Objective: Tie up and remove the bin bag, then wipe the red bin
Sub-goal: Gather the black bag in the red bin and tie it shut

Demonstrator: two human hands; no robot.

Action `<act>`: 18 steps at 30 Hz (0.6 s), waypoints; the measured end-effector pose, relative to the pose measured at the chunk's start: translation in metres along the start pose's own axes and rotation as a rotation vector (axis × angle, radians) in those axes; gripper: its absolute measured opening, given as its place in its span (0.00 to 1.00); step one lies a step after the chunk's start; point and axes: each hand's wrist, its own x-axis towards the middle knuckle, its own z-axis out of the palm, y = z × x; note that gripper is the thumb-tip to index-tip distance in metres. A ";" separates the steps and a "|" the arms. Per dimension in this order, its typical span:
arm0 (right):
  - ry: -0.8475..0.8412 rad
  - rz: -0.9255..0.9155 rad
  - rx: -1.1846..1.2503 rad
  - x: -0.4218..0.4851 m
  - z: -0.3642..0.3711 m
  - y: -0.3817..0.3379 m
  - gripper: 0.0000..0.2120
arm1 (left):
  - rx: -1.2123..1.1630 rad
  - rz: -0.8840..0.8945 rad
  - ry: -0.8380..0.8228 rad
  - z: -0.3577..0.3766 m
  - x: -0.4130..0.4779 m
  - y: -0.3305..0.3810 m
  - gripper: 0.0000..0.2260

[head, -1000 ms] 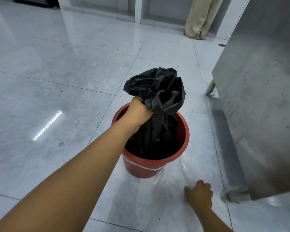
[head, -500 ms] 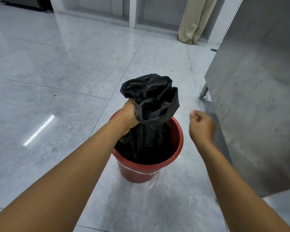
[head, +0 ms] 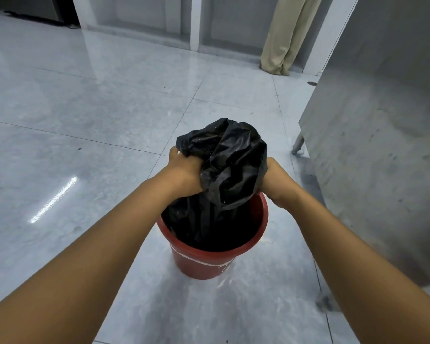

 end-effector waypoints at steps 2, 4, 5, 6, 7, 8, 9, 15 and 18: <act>0.007 0.018 -0.002 -0.004 -0.004 0.002 0.21 | -0.034 0.052 0.056 0.000 0.001 -0.005 0.08; 0.047 0.043 0.001 -0.006 -0.008 0.007 0.18 | -0.021 0.069 0.128 0.000 0.000 -0.007 0.08; 0.069 0.049 0.002 -0.008 -0.010 0.008 0.15 | 0.012 0.072 0.174 0.002 0.001 -0.008 0.10; 0.091 0.055 0.016 -0.008 -0.012 0.011 0.11 | 0.045 0.081 0.219 0.002 0.002 -0.008 0.11; 0.122 0.071 0.048 -0.011 -0.012 0.010 0.08 | 0.093 0.100 0.277 0.003 0.001 -0.006 0.11; 0.156 0.077 0.059 -0.012 -0.012 0.012 0.06 | 0.116 0.115 0.321 0.005 0.003 -0.006 0.11; 0.189 0.090 0.046 -0.016 -0.012 0.010 0.06 | 0.128 0.120 0.350 0.006 0.003 -0.005 0.10; 0.279 0.162 -0.168 -0.038 -0.002 0.003 0.10 | 0.176 -0.017 0.361 0.011 0.008 -0.008 0.13; 0.266 0.238 -0.054 -0.050 -0.001 -0.003 0.10 | 0.168 -0.101 0.358 0.009 0.010 -0.011 0.18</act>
